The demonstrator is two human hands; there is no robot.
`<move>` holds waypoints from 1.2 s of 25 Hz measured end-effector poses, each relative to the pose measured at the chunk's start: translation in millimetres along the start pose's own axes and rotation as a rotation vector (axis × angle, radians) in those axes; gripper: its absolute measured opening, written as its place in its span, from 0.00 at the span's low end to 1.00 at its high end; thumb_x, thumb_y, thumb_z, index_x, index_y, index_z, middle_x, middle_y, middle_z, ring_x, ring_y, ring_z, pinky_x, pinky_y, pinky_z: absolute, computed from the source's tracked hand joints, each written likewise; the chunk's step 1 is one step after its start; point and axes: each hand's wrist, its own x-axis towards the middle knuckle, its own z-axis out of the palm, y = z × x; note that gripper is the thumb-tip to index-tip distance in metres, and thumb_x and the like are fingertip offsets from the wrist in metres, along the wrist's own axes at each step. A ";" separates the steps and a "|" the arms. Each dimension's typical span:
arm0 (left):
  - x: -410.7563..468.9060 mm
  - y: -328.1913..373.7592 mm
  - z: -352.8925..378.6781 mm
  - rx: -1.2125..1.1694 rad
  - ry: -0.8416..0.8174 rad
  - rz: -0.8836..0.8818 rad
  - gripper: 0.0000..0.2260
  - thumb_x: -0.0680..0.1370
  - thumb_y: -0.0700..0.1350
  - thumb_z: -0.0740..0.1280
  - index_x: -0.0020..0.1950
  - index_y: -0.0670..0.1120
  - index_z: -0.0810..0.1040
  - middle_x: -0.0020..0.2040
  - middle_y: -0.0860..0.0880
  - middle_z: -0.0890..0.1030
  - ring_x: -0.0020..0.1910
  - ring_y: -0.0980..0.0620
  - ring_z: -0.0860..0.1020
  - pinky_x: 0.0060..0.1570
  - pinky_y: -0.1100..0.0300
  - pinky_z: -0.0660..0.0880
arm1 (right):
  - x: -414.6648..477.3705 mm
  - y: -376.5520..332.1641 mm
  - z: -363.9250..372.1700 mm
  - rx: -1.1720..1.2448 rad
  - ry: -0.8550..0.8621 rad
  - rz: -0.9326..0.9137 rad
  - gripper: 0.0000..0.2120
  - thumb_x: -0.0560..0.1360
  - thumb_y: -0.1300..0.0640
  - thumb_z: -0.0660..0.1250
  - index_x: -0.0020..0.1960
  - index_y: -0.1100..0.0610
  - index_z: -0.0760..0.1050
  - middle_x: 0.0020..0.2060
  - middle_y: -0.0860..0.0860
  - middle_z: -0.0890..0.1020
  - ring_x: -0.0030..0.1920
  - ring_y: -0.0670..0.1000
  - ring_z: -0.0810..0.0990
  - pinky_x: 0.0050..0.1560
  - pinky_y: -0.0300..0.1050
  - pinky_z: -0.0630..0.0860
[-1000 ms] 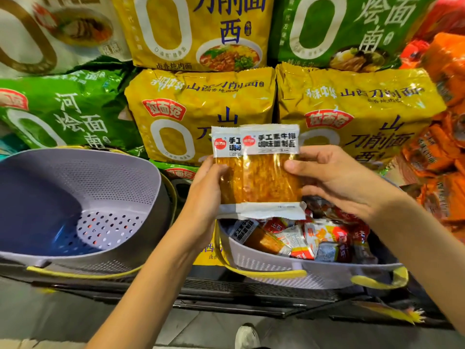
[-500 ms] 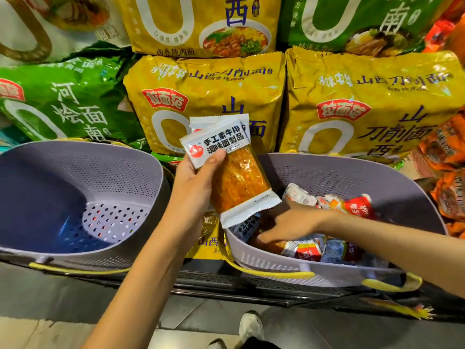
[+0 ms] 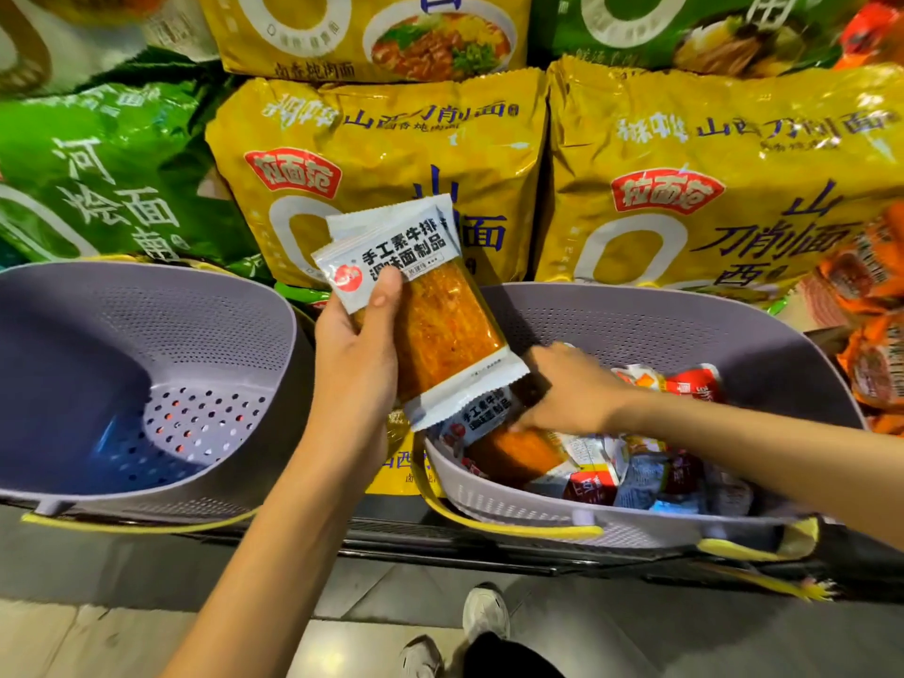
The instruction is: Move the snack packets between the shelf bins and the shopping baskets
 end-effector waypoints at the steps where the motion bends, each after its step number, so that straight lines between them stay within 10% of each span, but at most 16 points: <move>1: -0.6 -0.9 2.0 -0.009 0.028 0.015 0.07 0.80 0.48 0.60 0.54 0.51 0.76 0.54 0.52 0.82 0.55 0.54 0.80 0.53 0.58 0.79 | -3.9 4.3 -13.4 0.068 -0.012 -0.039 0.13 0.67 0.52 0.76 0.43 0.54 0.73 0.39 0.51 0.77 0.40 0.49 0.76 0.41 0.42 0.71; 4: -2.5 -2.0 4.5 0.008 0.060 0.060 0.07 0.80 0.48 0.59 0.56 0.52 0.75 0.56 0.52 0.81 0.57 0.54 0.79 0.56 0.58 0.78 | -29.9 19.9 -68.7 0.395 -0.026 -0.086 0.14 0.66 0.59 0.76 0.34 0.55 0.71 0.28 0.49 0.76 0.26 0.43 0.71 0.30 0.39 0.68; 8: -1.5 -2.3 6.2 0.055 0.070 0.087 0.10 0.80 0.48 0.60 0.61 0.51 0.73 0.59 0.51 0.80 0.59 0.55 0.78 0.59 0.54 0.76 | -57.0 33.5 -123.0 0.841 0.069 -0.228 0.26 0.48 0.43 0.82 0.39 0.55 0.81 0.35 0.53 0.84 0.30 0.45 0.80 0.28 0.36 0.77; 12: -1.5 -1.5 7.7 0.074 0.042 0.053 0.11 0.80 0.50 0.59 0.60 0.52 0.74 0.59 0.50 0.80 0.58 0.54 0.79 0.58 0.54 0.77 | -44.0 8.5 -112.5 1.009 0.019 -0.288 0.17 0.56 0.56 0.75 0.45 0.56 0.79 0.38 0.50 0.85 0.31 0.43 0.81 0.26 0.34 0.76; 18: -7.8 4.8 5.8 -0.003 -0.006 -0.154 0.19 0.76 0.63 0.53 0.54 0.55 0.77 0.54 0.53 0.83 0.55 0.53 0.81 0.57 0.47 0.76 | -18.4 -42.2 -82.1 0.957 0.112 -0.299 0.12 0.61 0.63 0.75 0.36 0.59 0.71 0.23 0.48 0.78 0.21 0.43 0.74 0.21 0.34 0.72; 22: -13.4 4.8 2.0 -0.007 -0.098 -0.080 0.18 0.70 0.53 0.71 0.57 0.48 0.78 0.51 0.50 0.84 0.50 0.53 0.82 0.48 0.55 0.80 | -16.9 -46.5 -76.5 0.868 0.235 -0.324 0.14 0.63 0.57 0.77 0.34 0.57 0.71 0.22 0.50 0.77 0.21 0.45 0.76 0.20 0.34 0.68; 30: -5.4 8.5 -12.0 0.001 0.190 -0.081 0.03 0.76 0.46 0.64 0.47 0.50 0.77 0.36 0.57 0.84 0.37 0.60 0.82 0.36 0.59 0.81 | 3.4 -11.9 -36.2 0.451 -0.445 -0.074 0.15 0.76 0.50 0.64 0.45 0.63 0.77 0.31 0.50 0.79 0.31 0.51 0.80 0.30 0.39 0.76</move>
